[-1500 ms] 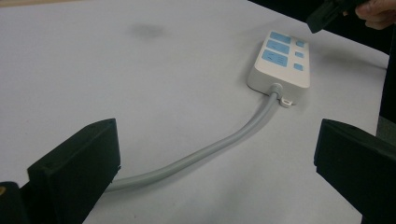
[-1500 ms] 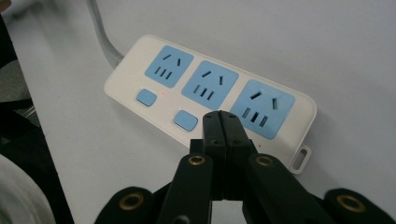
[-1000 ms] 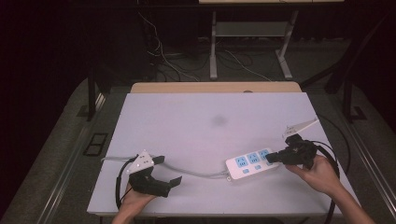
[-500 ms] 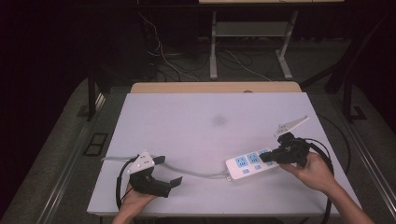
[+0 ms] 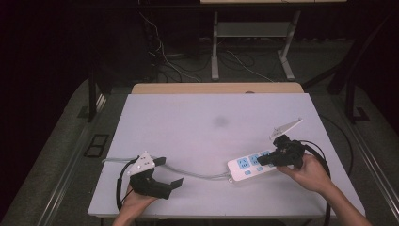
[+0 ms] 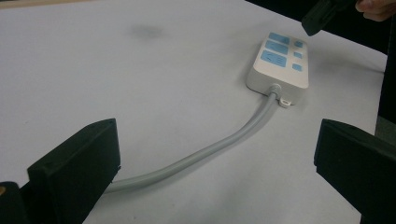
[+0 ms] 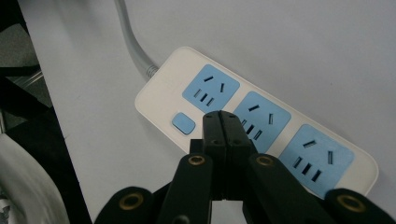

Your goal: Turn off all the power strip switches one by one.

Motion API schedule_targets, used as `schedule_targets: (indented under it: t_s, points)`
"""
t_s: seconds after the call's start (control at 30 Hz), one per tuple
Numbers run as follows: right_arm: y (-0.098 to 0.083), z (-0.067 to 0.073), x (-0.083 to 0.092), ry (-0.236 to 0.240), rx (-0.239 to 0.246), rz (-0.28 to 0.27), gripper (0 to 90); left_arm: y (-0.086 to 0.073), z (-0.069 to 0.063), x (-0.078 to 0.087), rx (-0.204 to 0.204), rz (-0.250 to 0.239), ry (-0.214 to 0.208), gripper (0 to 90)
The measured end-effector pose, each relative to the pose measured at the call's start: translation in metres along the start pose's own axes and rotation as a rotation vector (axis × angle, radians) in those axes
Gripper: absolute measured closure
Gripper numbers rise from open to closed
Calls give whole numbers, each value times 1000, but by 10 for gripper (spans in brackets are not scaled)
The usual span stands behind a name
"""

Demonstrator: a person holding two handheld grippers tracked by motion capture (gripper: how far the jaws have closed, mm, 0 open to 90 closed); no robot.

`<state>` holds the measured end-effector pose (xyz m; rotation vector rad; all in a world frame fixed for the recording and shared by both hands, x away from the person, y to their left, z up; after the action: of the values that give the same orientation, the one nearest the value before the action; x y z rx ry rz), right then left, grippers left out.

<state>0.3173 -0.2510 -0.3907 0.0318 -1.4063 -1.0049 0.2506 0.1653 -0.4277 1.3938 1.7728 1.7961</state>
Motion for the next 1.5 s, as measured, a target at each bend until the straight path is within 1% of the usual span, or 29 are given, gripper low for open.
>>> schedule_targets:
  t_s: [0.2,0.27,0.37,0.6,0.77,1.03,1.4,1.5]
  points:
    - [-2,-3,-4,-2,-2,4,900,0,0,0,0,0,-2,0]
    - [-3,-3,-5,-2,-7,11,900,0,0,0,2,0,-3,0]
    - [-4,-4,-8,-5,-1,22,900,0,0,0,2,1,-1,0]
    - [-5,-4,-12,-1,-4,32,900,0,1,1,4,-4,1,0]
    - [-6,-4,-14,1,-2,32,900,0,1,1,4,-4,0,0]
    - [-9,-6,-17,3,-15,37,900,0,0,1,3,-4,0,0]
    - [-12,-7,-21,7,-19,33,900,0,1,2,3,-6,0,0]
    - [-14,-7,-23,7,-22,39,900,0,1,2,4,-7,0,0]
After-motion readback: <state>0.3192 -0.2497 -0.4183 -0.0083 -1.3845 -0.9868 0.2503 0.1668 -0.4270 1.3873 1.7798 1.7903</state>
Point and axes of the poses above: each handheld gripper's, and its own axes: x roughly backward along the jaws, y roughly out of its top, z roughly to its left, the point moved 1 cm from there along -x, roughly forward along the jaws, and after that the axes turned 2 degrees about x, right-handed, at the moved point
